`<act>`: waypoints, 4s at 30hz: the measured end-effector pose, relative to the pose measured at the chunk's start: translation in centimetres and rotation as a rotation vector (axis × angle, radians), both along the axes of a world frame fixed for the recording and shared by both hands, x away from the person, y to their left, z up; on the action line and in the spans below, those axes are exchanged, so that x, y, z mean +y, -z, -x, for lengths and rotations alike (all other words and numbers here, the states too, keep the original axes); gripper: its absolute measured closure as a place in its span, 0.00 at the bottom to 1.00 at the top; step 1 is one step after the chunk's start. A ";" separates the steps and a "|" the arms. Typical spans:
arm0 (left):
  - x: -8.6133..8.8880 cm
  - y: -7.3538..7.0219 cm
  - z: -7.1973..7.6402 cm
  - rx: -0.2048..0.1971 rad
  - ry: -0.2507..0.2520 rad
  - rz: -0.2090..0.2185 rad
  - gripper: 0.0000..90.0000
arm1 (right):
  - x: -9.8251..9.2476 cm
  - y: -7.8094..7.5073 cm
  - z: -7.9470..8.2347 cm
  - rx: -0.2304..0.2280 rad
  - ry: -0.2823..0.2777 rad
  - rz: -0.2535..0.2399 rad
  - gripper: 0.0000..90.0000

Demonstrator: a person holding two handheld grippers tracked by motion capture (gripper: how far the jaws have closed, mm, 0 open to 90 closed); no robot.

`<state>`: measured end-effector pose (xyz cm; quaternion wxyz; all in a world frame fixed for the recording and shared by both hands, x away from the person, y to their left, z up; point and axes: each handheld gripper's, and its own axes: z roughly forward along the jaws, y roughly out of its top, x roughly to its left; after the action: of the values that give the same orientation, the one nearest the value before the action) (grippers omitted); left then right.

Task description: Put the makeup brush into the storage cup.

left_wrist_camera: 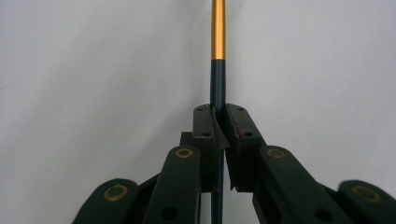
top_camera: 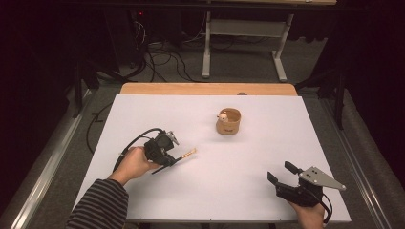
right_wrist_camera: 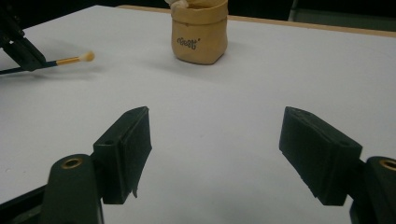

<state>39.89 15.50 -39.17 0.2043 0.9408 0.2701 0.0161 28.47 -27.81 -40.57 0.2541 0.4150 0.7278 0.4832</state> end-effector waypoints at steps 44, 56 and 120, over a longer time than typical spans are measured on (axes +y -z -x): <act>0.6 -3.0 6.9 -0.139 0.012 0.306 0.93 | 0.1 0.1 -0.1 0.022 -0.010 -0.002 0.30; 0.4 -2.5 8.5 -0.142 0.019 0.357 0.93 | 0.2 0.0 -0.1 0.034 -0.019 -0.013 0.30; -3.0 -1.5 10.2 -0.253 0.039 0.526 0.93 | 6.3 -1.1 -0.6 0.119 -0.250 -0.081 0.43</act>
<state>29.65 12.45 -37.68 0.4735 0.8510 0.2193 0.0588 29.07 -21.51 -39.51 0.1312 0.3591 0.7675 0.5145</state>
